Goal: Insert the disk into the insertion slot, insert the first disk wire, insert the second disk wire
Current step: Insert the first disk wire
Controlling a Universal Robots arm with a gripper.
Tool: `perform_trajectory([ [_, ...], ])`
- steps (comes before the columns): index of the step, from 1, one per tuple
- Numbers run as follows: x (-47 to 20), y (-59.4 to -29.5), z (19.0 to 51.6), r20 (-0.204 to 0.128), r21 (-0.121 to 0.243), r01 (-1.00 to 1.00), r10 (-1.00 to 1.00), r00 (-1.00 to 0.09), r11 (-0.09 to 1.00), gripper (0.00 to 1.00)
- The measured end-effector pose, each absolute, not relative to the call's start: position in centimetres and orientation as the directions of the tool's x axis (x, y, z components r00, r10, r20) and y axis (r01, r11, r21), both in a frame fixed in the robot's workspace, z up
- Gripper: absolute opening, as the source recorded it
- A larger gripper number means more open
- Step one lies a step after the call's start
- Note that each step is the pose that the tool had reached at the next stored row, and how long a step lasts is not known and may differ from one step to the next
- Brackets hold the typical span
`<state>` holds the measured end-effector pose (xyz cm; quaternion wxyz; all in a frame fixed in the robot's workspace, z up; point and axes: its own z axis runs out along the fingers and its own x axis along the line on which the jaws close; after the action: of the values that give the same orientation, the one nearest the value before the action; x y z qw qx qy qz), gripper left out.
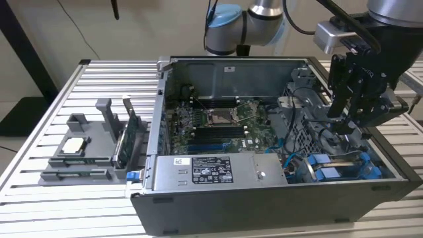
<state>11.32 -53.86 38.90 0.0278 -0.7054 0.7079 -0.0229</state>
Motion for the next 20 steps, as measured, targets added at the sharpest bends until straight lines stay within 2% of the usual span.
perform_trajectory([
  [8,11.08,-53.86,38.6,-0.004,-0.078,-0.997,-1.0,0.02,-0.02,0.47],
  [10,11.08,-53.86,38.59,-0.004,-0.078,-0.997,-1.0,0.02,-0.02,0.45],
  [11,11.08,-53.86,38.59,-0.004,-0.078,-0.997,-1.0,0.02,-0.02,0.38],
  [20,11.03,-53.85,38.53,-0.004,-0.078,-0.997,-1.0,0.021,-0.021,0.38],
])
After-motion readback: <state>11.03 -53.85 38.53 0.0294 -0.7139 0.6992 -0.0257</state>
